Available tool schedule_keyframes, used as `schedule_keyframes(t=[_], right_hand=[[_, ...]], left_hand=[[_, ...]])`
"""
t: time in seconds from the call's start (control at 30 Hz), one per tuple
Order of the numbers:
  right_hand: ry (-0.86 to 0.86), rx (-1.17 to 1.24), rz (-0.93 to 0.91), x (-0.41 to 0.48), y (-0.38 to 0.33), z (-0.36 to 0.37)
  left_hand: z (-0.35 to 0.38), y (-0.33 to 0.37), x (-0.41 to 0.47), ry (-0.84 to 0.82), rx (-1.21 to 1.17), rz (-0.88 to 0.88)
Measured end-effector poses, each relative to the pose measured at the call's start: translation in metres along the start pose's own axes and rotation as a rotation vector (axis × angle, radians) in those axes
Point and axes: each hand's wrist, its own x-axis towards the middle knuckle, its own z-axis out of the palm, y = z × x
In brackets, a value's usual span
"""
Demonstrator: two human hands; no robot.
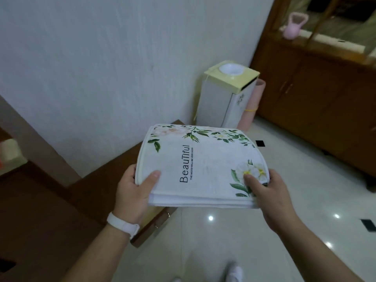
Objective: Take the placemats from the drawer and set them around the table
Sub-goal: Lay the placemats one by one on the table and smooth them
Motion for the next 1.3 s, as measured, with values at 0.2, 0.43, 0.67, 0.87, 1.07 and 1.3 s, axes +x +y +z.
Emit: schedule_keyframes(t=[0.2,0.43,0.67,0.87,1.07,1.3], right_hand=[[0.273,0.013,0.064,-0.042,0.018,-0.076],[0.546,0.075,0.112,-0.116,0.049,-0.168],[0.773,0.165,0.177,-0.211,0.099,-0.265],[0.949,0.172,0.255,-0.311,0.138,-0.355],[1.15,0.212,0.317,-0.408,0.175,-0.427],[1.376,0.228,0.357,-0.49,0.207,-0.473]], left_hand=[[0.073,0.001,-0.008,-0.298,-0.043,0.008],[0.16,0.0,-0.057,-0.582,-0.077,-0.039],[0.246,0.002,-0.158,-0.819,-0.035,-0.031],[0.321,0.005,-0.278,-1.015,0.018,0.015],[0.378,-0.007,-0.398,-1.183,0.026,0.03],[0.437,-0.013,-0.497,-1.406,0.045,0.058]])
